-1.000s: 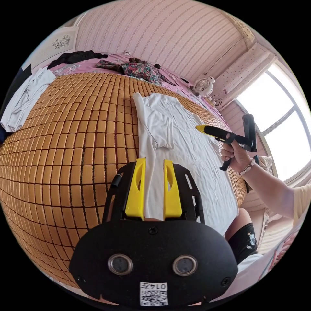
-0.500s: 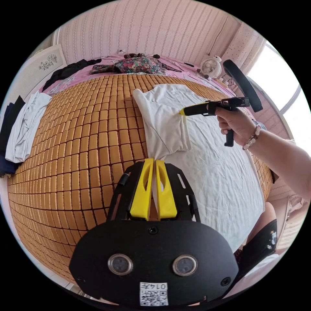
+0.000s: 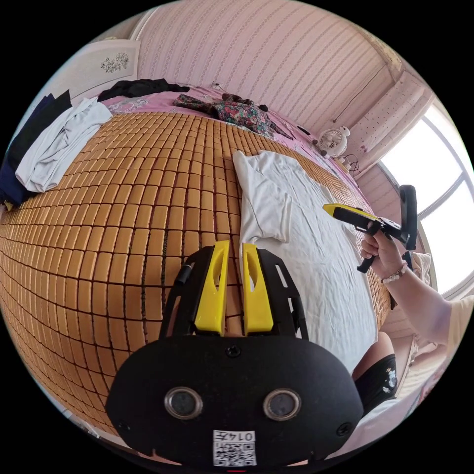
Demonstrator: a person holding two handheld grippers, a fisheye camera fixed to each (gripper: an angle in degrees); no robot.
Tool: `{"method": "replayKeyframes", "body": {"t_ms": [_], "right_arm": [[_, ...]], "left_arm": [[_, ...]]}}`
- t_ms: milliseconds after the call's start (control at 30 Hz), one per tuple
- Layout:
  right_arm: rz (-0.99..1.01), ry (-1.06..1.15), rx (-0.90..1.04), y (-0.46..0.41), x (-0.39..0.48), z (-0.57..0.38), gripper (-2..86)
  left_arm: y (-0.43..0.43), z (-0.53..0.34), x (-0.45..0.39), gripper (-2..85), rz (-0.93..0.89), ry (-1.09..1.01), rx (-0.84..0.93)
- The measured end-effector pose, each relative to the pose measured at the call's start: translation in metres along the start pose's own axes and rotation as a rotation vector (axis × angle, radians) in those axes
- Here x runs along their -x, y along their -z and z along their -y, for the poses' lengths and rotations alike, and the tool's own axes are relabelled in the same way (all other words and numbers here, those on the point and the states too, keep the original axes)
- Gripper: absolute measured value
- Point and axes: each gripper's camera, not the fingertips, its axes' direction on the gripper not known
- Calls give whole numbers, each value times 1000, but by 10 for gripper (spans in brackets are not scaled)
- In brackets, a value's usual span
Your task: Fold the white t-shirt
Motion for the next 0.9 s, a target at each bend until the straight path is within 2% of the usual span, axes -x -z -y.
{"method": "replayKeyframes", "body": {"t_ms": [167,233,400,600,767,900], "right_arm": [[-195,-193,22,40,-62,-53,76],[-215,-281,37,51,-90,-68,80],[-135,-477,-25,74,-159,-91,86],[-11,-630,-83,72,-202,-86,80],[-128,-549,-44,72,-203,-81,40],[-183,-479,-11,74,-197,-77,14]], "left_arm": [[18,-4,-23,5,-179,-119,27],[19,0,-39,3,-159,-198,38],[2,29,-98,-2,-188,-367,71],[-63,89,-202,13,-215,-570,168],[-125,127,-301,31,-276,-719,249],[-165,140,-355,38,-243,-781,269]]}}
